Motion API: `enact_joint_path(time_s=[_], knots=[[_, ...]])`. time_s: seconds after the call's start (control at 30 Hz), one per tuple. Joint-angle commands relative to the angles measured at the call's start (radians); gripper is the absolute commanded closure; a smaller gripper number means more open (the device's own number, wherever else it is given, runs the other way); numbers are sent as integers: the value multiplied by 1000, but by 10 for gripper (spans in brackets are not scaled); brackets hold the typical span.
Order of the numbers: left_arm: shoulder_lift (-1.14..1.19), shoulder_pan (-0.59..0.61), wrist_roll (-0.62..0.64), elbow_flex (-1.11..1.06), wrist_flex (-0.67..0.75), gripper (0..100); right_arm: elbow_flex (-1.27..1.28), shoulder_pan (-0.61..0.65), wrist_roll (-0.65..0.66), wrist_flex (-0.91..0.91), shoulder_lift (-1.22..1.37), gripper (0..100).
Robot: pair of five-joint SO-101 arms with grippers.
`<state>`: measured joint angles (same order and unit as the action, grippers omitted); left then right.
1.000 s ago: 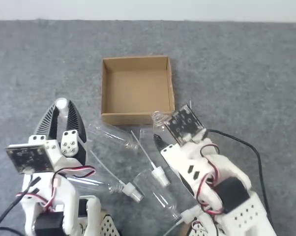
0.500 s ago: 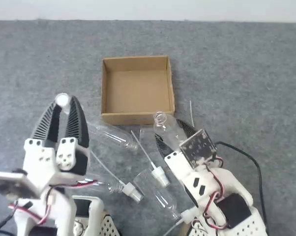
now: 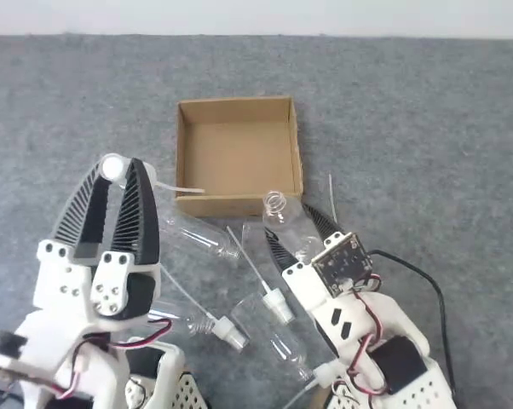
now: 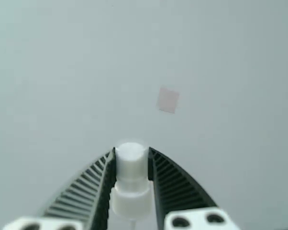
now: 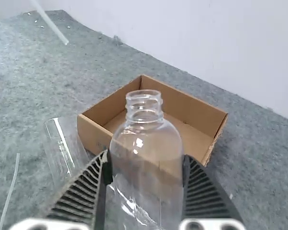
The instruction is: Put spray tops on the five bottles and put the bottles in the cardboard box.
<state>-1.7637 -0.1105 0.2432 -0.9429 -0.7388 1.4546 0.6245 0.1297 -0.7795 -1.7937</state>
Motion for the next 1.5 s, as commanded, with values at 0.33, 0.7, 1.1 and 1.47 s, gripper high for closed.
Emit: enact_joint_path(time_s=[0.33, 0.7, 1.1, 1.47], knots=[[-5, -8, 81, 45, -14, 989, 186, 90, 163, 292, -18, 929], [-5, -9, 94, 41, -63, 988, 227, 96, 189, 360, -16, 929], [-3, -127, 61, 41, -58, 988, 229, 97, 218, 358, -7, 929], [-3, -120, 61, 22, -63, 988, 229, 143, 245, 321, -15, 929]])
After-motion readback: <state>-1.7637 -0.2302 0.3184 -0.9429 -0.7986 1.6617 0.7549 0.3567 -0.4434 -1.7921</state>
